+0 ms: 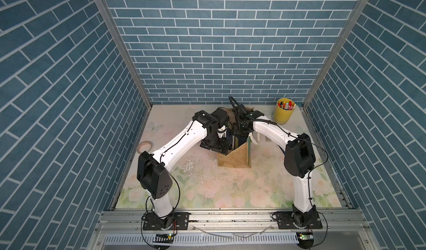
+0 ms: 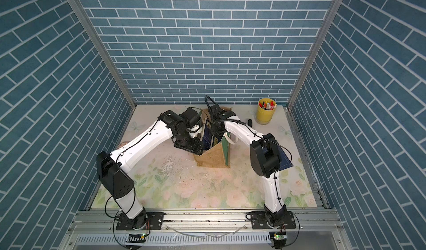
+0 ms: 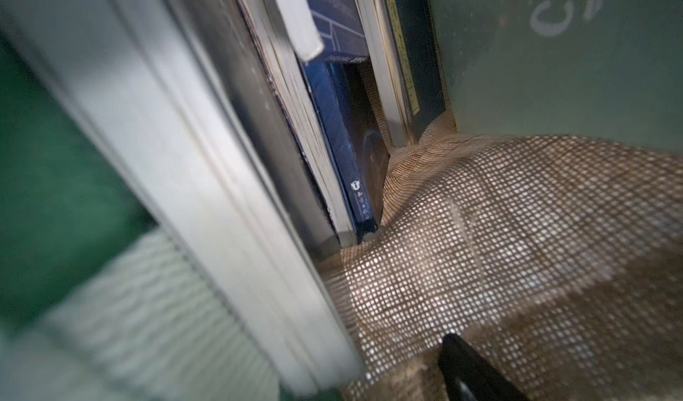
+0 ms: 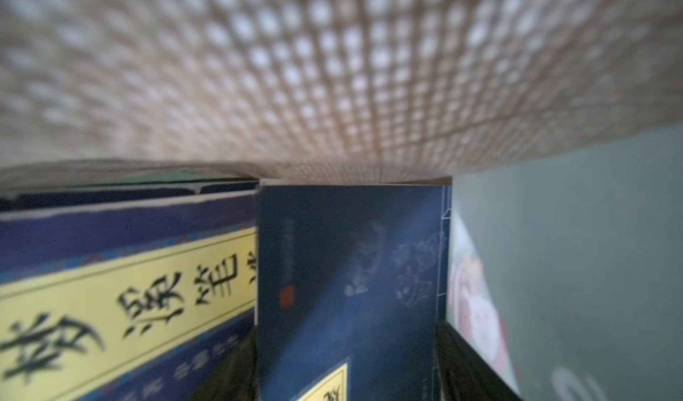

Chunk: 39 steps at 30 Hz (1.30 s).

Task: Take out the books from the canvas bag
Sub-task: Pick up the book from the canvas bag.

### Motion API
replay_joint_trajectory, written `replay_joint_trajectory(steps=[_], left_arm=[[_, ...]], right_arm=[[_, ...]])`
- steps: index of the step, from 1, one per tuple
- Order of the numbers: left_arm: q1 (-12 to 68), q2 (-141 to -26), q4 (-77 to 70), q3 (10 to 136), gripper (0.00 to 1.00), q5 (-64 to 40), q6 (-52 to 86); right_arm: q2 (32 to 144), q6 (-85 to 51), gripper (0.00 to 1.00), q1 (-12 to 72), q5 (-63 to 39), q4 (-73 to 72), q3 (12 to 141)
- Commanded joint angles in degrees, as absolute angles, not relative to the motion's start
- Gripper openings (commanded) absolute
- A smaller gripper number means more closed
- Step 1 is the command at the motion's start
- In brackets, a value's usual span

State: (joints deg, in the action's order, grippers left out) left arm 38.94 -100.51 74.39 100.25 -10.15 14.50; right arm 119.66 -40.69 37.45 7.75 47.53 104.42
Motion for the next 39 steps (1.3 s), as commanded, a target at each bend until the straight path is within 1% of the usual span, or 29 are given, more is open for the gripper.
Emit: replay_joint_trajectory(steps=[1,3,9,12,14,18,22,26,28,30,39], left_arm=[[39.1,-101.8,80.0,101.3,0.91,-8.4,13.3],[39.2,-102.1,79.9,101.7,0.91,-8.5,13.4],[39.5,-102.8,80.1,102.5,0.91,-8.2,13.4],[39.7,-103.1,80.5,103.1,0.91,-7.7,13.2],[39.7,-103.3,80.5,103.4,0.91,-7.7,13.2],[39.9,-103.8,80.8,104.3,0.91,-7.6,13.3],[39.9,-104.0,81.0,105.0,0.9,-7.3,13.5],[40.0,-104.0,81.0,105.5,0.89,-6.6,13.8],[40.5,-104.2,81.9,107.1,0.88,-4.4,13.5],[41.0,-104.3,82.6,108.6,0.88,-2.4,13.0],[41.1,-102.2,79.6,109.8,0.87,-0.8,13.7]], right_arm=[[122.0,-42.1,0.7,36.5,18.0,56.8,104.9],[122.3,-42.1,0.69,36.6,19.2,58.3,105.7],[121.7,-41.3,0.58,36.6,21.6,60.1,106.5],[121.6,-40.6,0.53,36.6,20.0,58.6,106.1],[121.8,-39.6,0.49,36.5,16.8,56.1,105.4],[122.9,-38.9,0.36,36.4,11.9,53.4,105.3],[122.9,-38.4,0.18,36.3,9.5,52.0,105.2],[122.8,-38.2,0.08,36.2,9.0,52.4,105.2],[122.6,-37.9,0.03,36.1,9.4,53.1,105.4],[122.1,-37.8,0.0,36.0,9.4,53.3,105.1],[119.1,-34.2,0.0,35.8,4.0,50.3,103.5]])
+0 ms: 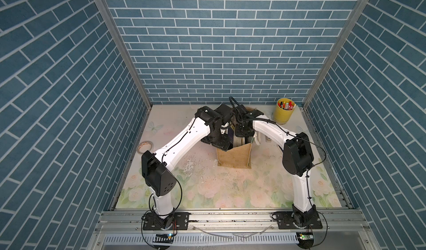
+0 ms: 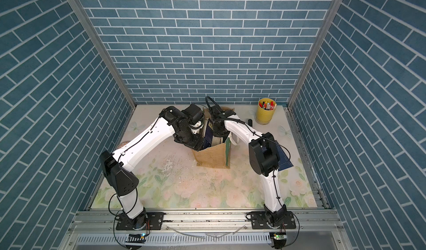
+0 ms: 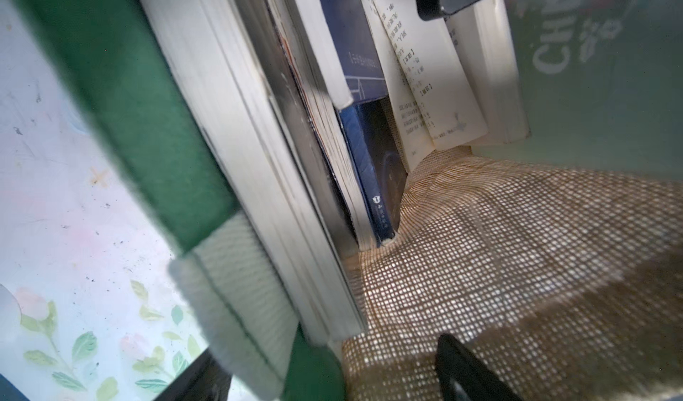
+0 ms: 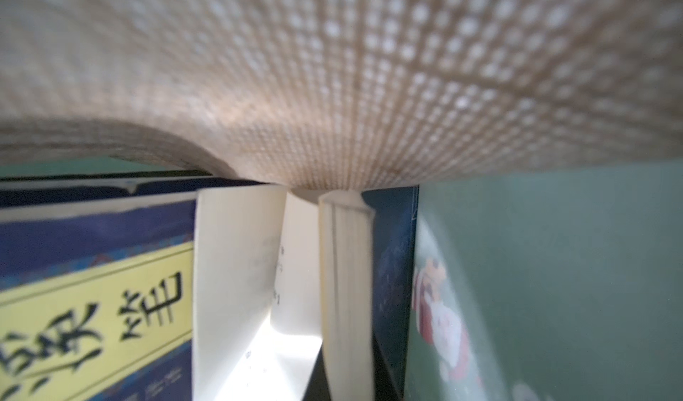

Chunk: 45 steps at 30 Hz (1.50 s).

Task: Take out the books from the canvas bag
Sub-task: Pick up the book from the canvas bag.

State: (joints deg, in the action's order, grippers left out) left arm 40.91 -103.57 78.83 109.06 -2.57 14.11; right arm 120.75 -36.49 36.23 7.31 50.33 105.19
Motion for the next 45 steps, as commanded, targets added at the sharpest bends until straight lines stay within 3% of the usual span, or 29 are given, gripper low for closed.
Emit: replay_joint_trajectory(steps=[1,15,31,45], left_arm=[[41.1,-102.0,79.3,109.8,0.87,-0.7,13.7],[41.2,-100.0,77.4,109.7,0.87,0.0,14.2],[41.1,-101.8,76.6,111.8,0.87,-1.0,14.5],[41.0,-110.8,81.0,128.7,0.88,-1.9,15.5]], right_arm=[[118.5,-34.1,0.0,35.8,3.3,49.8,102.9],[108.0,-32.9,0.0,35.8,2.1,41.9,93.7],[101.0,-33.4,0.0,35.8,3.9,42.4,93.1],[97.1,-33.7,0.0,35.9,5.0,43.3,94.5]])
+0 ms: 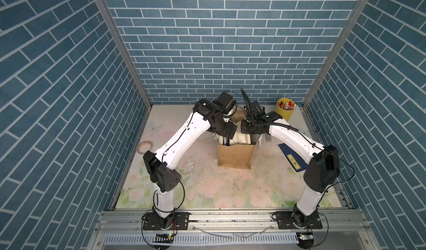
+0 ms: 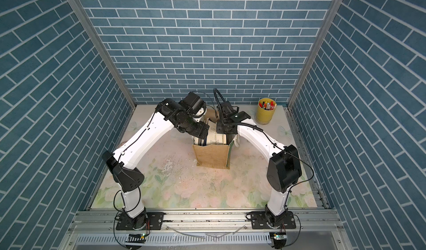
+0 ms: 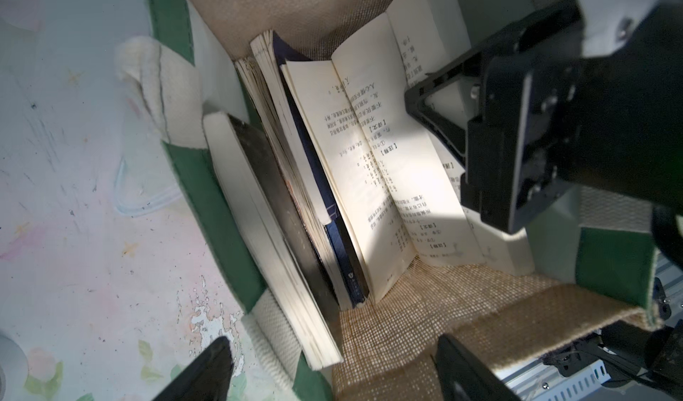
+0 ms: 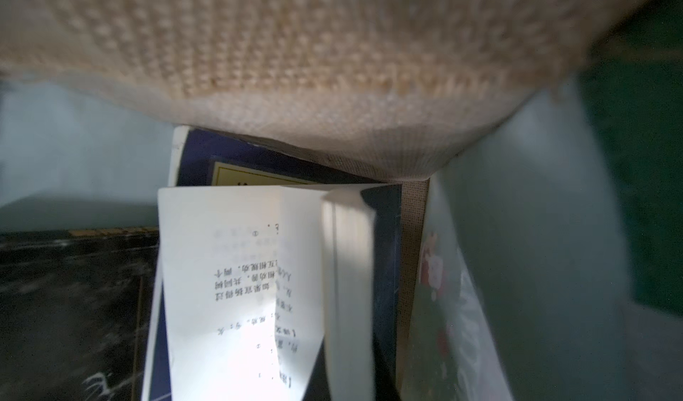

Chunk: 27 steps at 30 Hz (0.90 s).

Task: Take out the books from the canvas bag
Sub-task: Pick up the book from the canvas bag.

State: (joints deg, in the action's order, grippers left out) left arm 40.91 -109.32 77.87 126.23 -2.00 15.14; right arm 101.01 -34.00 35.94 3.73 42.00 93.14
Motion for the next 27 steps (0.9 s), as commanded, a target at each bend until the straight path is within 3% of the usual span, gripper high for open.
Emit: replay_joint_trajectory(steps=[1,27], left_arm=[[40.9,-111.4,81.5,129.7,0.88,-1.9,15.4],[36.5,-109.9,82.5,140.4,0.88,-4.2,16.7]], right_arm=[[96.7,-33.7,0.0,35.9,5.0,43.4,94.4],[89.5,-38.7,0.0,35.9,2.4,38.5,97.2]])
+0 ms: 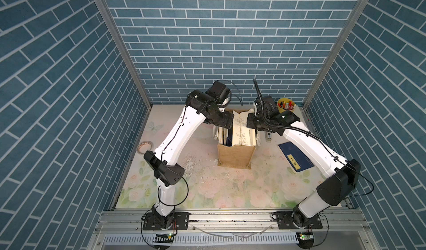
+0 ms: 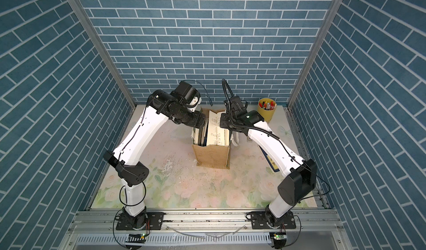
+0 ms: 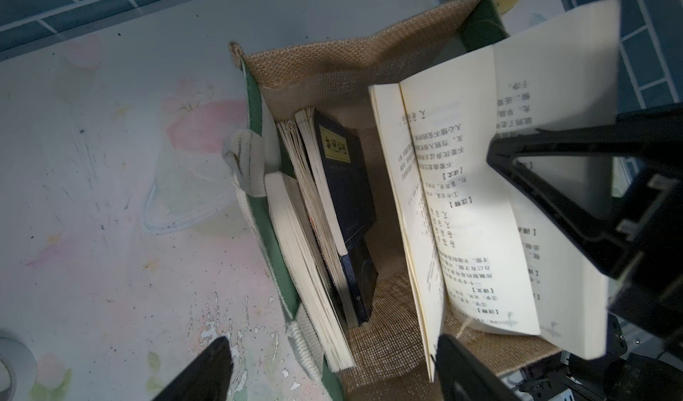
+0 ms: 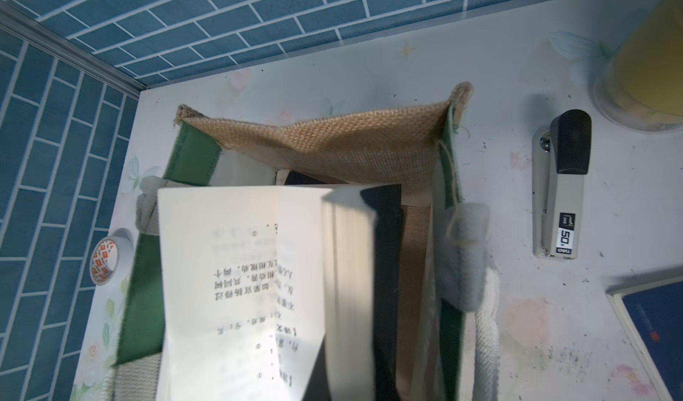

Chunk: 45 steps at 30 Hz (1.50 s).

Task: Take out the books from the canvas bag
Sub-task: Pick up the book from the canvas bag, then place the book at the center of the board.

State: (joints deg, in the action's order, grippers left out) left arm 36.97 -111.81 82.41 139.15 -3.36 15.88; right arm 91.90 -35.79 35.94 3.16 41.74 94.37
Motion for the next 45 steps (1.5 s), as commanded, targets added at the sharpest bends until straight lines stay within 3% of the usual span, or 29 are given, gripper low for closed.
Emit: replay_joint_trajectory(steps=[1,15,26,33,39,45], left_arm=[[36.4,-109.5,81.9,140.4,0.88,-4.3,17.0],[35.7,-104.8,79.7,135.3,0.88,-3.5,21.5],[33.4,-100.3,75.8,127.0,0.88,-3.6,23.6],[32.2,-98.7,74.6,122.2,0.88,-4.4,24.0],[32.0,-99.1,74.8,120.8,0.88,-4.7,24.3],[31.8,-99.7,74.7,119.3,0.88,-5.2,24.2]], right_arm=[[89.4,-39.1,0.0,35.8,2.3,37.8,97.7],[88.9,-44.4,0.0,34.9,1.8,31.3,103.7],[83.9,-47.1,0.0,27.2,2.1,30.6,103.4],[78.0,-46.8,0.0,20.3,4.4,38.7,100.6],[73.8,-47.9,0.0,15.8,10.9,56.5,97.8],[71.7,-48.6,0.0,15.4,8.7,64.7,88.1]])
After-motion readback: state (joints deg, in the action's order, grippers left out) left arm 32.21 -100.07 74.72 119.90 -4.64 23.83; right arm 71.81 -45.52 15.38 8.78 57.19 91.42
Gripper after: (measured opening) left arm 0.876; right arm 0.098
